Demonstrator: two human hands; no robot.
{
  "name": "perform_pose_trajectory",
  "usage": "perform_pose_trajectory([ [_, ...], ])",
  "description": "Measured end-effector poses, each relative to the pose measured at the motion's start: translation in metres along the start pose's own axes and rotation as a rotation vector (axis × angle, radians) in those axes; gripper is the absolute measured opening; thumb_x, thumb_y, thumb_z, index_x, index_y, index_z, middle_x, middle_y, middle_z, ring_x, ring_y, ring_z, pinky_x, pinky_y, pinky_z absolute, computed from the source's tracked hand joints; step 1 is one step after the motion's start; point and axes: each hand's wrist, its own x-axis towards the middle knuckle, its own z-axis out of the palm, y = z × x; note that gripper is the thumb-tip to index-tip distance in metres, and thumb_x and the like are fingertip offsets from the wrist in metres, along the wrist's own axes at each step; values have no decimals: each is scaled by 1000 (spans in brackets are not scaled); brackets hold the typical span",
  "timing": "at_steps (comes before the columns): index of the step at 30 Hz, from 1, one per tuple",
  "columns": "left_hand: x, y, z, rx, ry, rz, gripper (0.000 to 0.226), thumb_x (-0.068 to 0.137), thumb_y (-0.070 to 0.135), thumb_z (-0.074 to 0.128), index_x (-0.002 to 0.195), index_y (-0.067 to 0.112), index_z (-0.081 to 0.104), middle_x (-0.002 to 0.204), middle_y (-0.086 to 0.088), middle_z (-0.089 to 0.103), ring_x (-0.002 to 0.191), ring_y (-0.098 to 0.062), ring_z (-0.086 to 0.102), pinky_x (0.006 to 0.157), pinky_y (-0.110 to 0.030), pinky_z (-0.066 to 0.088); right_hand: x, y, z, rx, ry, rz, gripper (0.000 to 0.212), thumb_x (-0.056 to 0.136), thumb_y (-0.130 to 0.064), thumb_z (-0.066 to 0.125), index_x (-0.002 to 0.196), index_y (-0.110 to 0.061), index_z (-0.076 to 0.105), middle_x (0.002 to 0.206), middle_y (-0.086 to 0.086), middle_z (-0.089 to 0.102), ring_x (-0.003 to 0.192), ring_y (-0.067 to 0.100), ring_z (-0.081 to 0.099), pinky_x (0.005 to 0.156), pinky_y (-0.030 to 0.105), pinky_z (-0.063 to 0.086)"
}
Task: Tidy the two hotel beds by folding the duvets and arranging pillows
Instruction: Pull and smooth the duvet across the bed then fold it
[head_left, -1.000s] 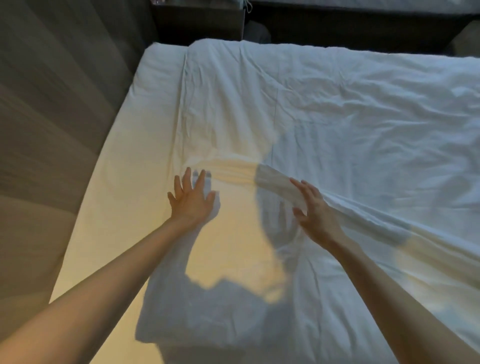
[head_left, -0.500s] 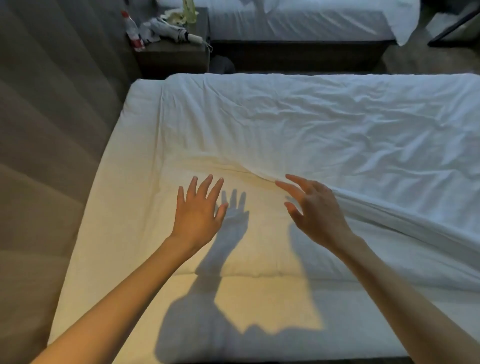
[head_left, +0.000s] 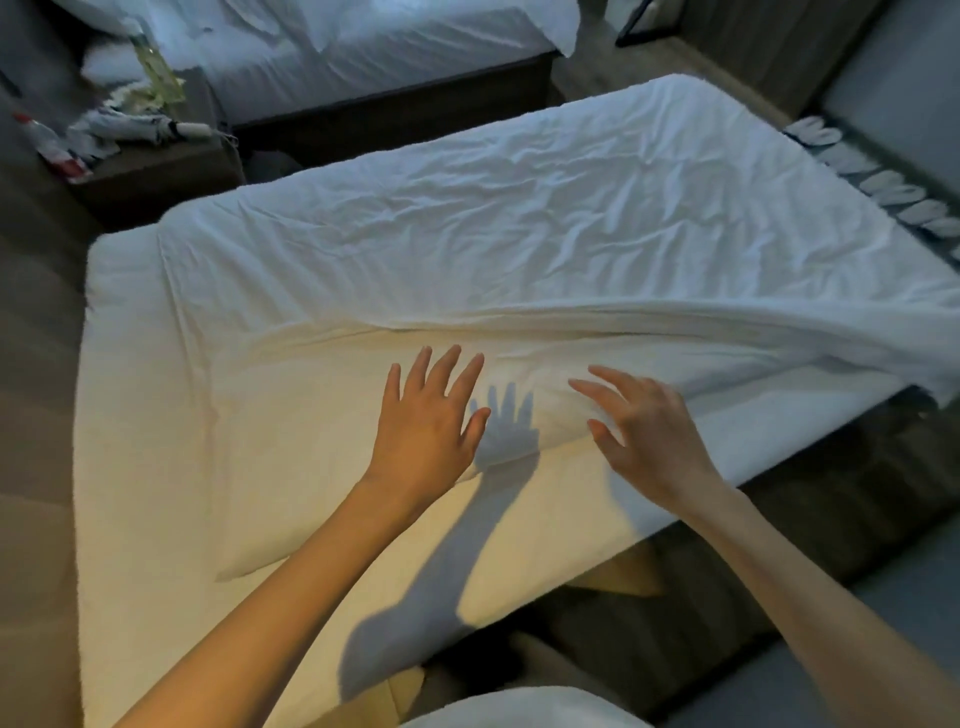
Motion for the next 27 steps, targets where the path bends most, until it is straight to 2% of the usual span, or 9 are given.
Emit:
perform_pose_trajectory([
  [4, 7, 32, -1, -7, -36, 147, 54, 98, 42, 40, 147, 20, 39, 151, -9, 40, 141, -36, 32, 112, -55, 25, -44, 12, -8, 11, 14, 158, 51, 90, -23, 61, 139, -28, 46, 146, -1, 44, 129, 25, 47, 105, 51, 36],
  [9, 27, 93, 3, -3, -87, 290, 54, 101, 45, 34, 151, 27, 27, 159, -3, 24, 148, -29, 14, 118, -50, 12, -86, 43, -25, -14, 61, 307, 48, 91, -23, 61, 137, -27, 46, 143, 1, 47, 125, 24, 50, 104, 50, 39],
  [13, 49, 148, 10, 6, -122, 382, 54, 101, 48, 29, 152, 30, 23, 160, 0, 18, 149, -27, 8, 120, -48, 8, -109, 87, -40, -28, 119, 400, 49, 90, -24, 62, 137, -26, 47, 143, 0, 48, 123, 21, 51, 104, 46, 40],
  [18, 97, 239, 35, 14, -158, 466, 56, 101, 50, 25, 152, 29, 20, 160, 1, 18, 149, -25, 8, 120, -49, 10, -133, 179, -53, -31, 166, 527, 47, 92, -27, 57, 138, -26, 47, 145, 0, 46, 126, 22, 48, 106, 48, 39],
  [27, 213, 439, 79, 15, -150, 543, 56, 100, 47, 32, 151, 24, 27, 158, -3, 26, 147, -28, 16, 118, -49, 15, -162, 393, -112, -93, 189, 657, 46, 89, -23, 61, 134, -23, 53, 142, 2, 49, 121, 27, 50, 102, 49, 41],
])
